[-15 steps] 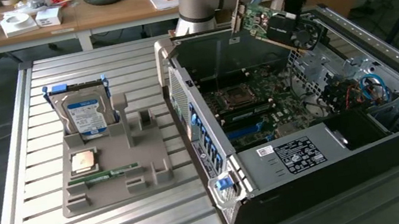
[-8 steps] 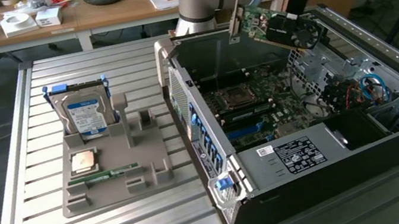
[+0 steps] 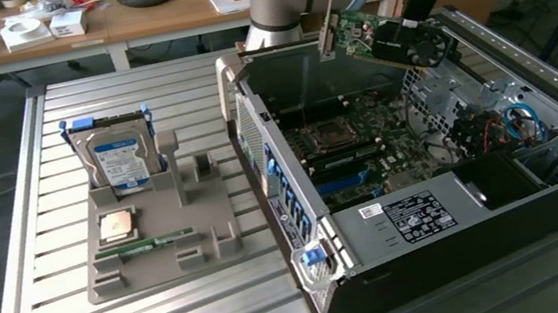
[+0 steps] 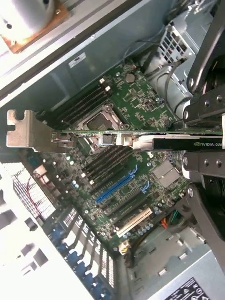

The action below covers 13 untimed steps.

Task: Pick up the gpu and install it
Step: 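Insert the gpu into the slot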

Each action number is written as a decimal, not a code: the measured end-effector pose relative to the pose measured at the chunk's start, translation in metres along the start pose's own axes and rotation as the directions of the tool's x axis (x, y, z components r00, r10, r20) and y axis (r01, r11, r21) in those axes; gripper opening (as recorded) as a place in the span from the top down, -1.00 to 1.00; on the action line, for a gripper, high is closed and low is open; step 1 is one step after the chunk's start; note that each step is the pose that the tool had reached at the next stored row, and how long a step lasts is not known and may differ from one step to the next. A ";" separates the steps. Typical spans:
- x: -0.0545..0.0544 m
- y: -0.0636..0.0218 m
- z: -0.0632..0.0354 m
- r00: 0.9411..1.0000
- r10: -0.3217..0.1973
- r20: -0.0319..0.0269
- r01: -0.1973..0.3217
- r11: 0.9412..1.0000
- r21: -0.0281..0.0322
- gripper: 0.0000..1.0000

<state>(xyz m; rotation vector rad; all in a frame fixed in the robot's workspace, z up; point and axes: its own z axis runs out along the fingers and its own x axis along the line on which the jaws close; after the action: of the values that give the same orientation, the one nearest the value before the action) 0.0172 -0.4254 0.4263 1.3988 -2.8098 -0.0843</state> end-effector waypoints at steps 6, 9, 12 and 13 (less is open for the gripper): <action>0.000 0.0000 0.0001 0.998 -0.065 -0.003 0.065 0.998 -0.002 0.47; 0.000 0.0000 0.0001 0.996 -0.092 -0.004 0.092 0.996 -0.002 0.47; 0.000 0.0000 0.0002 0.993 -0.120 -0.006 0.120 0.993 -0.003 0.47; 0.000 0.0000 0.0002 0.991 -0.133 -0.006 0.133 0.991 -0.003 0.47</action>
<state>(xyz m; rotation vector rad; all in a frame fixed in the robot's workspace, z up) 0.0172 -0.4253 0.4260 1.5813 -2.7071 -0.0839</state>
